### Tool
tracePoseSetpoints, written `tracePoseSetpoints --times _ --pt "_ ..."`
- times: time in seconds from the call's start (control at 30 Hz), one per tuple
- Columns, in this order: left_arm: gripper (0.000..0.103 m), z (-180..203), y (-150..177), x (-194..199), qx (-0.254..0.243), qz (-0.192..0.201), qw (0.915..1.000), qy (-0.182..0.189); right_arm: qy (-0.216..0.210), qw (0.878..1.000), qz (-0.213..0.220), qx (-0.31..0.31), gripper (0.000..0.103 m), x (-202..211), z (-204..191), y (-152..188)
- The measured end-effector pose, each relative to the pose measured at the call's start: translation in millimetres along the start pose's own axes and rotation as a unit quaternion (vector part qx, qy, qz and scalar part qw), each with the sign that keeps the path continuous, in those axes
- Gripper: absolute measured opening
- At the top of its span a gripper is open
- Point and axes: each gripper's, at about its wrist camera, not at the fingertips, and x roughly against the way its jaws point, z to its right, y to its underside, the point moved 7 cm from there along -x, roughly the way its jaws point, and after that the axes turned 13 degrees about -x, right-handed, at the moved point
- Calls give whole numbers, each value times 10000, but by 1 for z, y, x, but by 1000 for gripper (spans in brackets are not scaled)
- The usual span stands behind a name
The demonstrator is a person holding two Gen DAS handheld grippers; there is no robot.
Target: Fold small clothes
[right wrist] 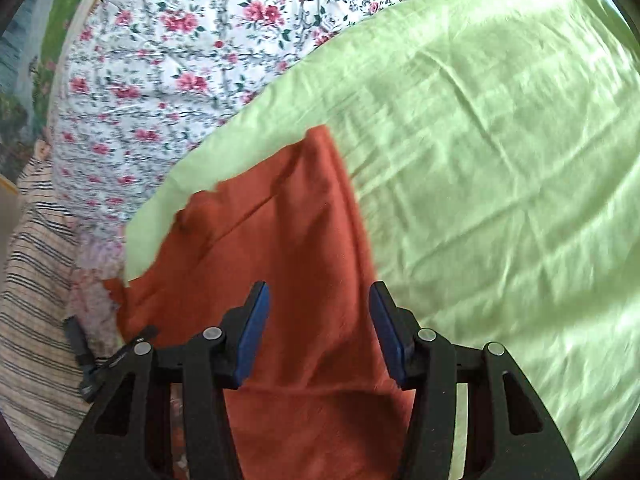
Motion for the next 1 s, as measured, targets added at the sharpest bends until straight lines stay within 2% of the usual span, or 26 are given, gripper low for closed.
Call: tracePoseSetpoints --times 0.2,0.23,0.27,0.3,0.37,0.47,0.53,0.63,0.67,0.73,0.77,0.83,0.87,0.9,0.93,1.0 --pt "11 4 4 -13 100 -190 9998 -51 516 9977 -289 316 54 -49 4 -26" --pt "11 4 5 -13 129 -209 9997 -41 588 9969 -383 357 50 -57 5 -26" --pt "11 6 4 -12 158 -203 9997 6 593 9962 -476 434 15 -64 5 -26" --pt "11 10 2 -11 177 -174 9996 109 576 9960 -509 465 11 -65 3 -26" --pt "11 22 -1 -12 119 -133 9994 296 432 9976 -385 387 11 -51 4 -34" --pt "11 39 -1 -24 -211 -224 9995 106 554 9972 -243 437 11 -39 16 -43" --pt "11 37 3 -33 -193 -317 9993 43 588 9970 -365 355 11 -46 27 -43" --pt "14 31 2 -31 -77 -291 9994 184 672 9966 -315 363 14 -46 26 -42" --pt "16 30 2 -30 -95 -289 9994 194 811 9958 -203 371 20 -40 25 -43" --pt "19 28 3 -30 -135 -302 9992 204 1066 9933 97 446 22 -23 22 -43" --pt "21 27 3 -30 -118 -308 9992 215 964 9940 186 482 23 -14 14 -38" --pt "22 26 5 -31 -84 -311 9992 237 592 9960 57 664 30 -10 -3 -20" --pt "24 25 6 -30 -94 -309 9992 244 508 9947 -162 877 34 -15 -11 -5" --pt "25 24 7 -28 -112 -308 9992 241 589 9925 -319 1024 34 -22 -12 6" --pt "26 21 9 -27 -137 -309 9991 242 861 9892 -421 1106 34 -32 -4 15" --pt "23 13 14 -20 -210 -332 9992 99 1058 9898 -399 870 29 -38 14 15"
